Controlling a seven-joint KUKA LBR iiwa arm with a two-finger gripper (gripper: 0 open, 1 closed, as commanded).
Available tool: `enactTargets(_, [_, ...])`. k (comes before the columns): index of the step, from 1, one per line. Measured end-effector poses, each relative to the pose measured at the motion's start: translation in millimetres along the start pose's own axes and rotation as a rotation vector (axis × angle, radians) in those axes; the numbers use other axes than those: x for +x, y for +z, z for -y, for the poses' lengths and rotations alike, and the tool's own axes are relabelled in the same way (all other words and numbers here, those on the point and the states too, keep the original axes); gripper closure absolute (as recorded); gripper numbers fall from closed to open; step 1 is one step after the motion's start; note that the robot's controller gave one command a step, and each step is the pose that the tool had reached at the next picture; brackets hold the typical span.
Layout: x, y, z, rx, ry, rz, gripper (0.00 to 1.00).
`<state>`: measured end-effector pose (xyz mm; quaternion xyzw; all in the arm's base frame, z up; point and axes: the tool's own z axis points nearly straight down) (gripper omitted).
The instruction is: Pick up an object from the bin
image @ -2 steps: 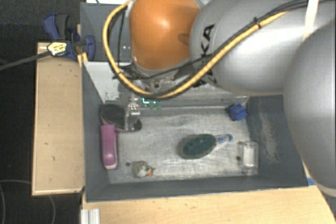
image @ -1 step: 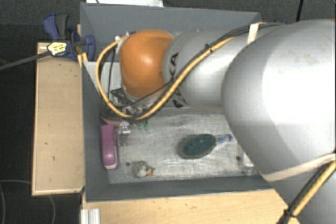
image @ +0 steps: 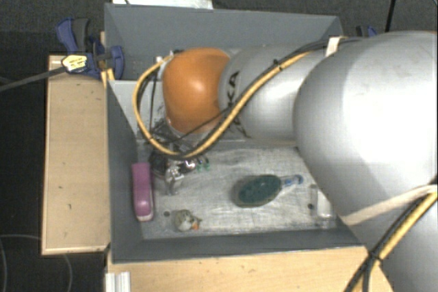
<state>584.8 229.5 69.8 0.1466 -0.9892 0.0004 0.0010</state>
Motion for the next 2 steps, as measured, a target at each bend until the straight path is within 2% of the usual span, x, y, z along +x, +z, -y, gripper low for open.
enactTargets(1, [-0.7,-1.4,-1.1,-0.002,0.004,0.002,1.00])
enactTargets(2, [38.3,-183.9,1.5,-0.001,-0.111,0.013,1.00])
